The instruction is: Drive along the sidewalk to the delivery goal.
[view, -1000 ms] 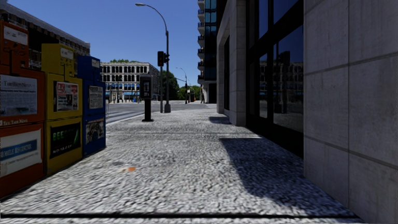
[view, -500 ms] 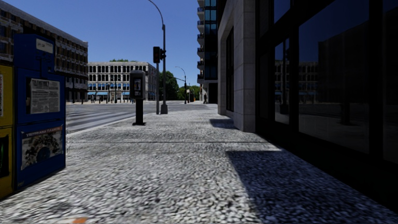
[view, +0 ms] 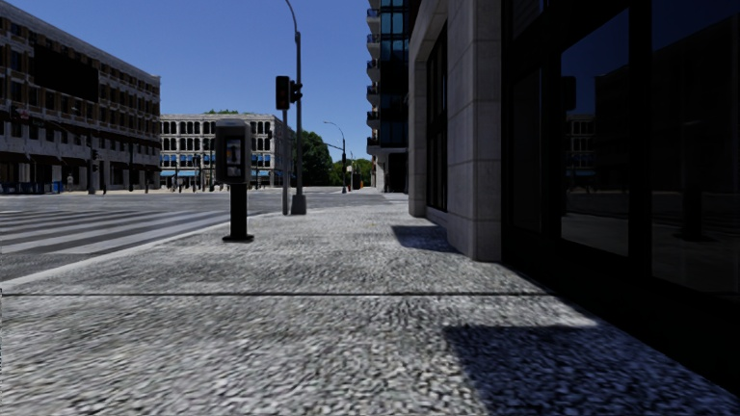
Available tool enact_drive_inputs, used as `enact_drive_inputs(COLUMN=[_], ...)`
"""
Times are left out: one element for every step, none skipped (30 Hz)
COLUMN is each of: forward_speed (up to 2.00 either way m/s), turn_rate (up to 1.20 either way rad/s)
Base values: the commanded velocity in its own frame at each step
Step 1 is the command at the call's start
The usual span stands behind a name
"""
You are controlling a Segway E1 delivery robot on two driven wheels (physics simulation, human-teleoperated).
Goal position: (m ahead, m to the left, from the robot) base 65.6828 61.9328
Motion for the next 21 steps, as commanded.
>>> enact_drive_inputs(forward_speed=[2.0, 2.0, 2.0, 2.0, 2.0, 2.0, 2.0, 2.0, 2.0, 2.0, 2.0, 2.0, 2.0, 2.0, 2.0, 2.0, 2.0, 2.0, 2.0, 2.0, 2.0], turn_rate=[0.0, 0.0, 0.0, 0.0, 0.0, 0.0, 0.0, 0.0, 0.0, 0.0, 0.0, 0.0, 0.0, 0.0, 0.0, 0.0, 0.0, 0.0, 0.0, 0.0, 0.0])
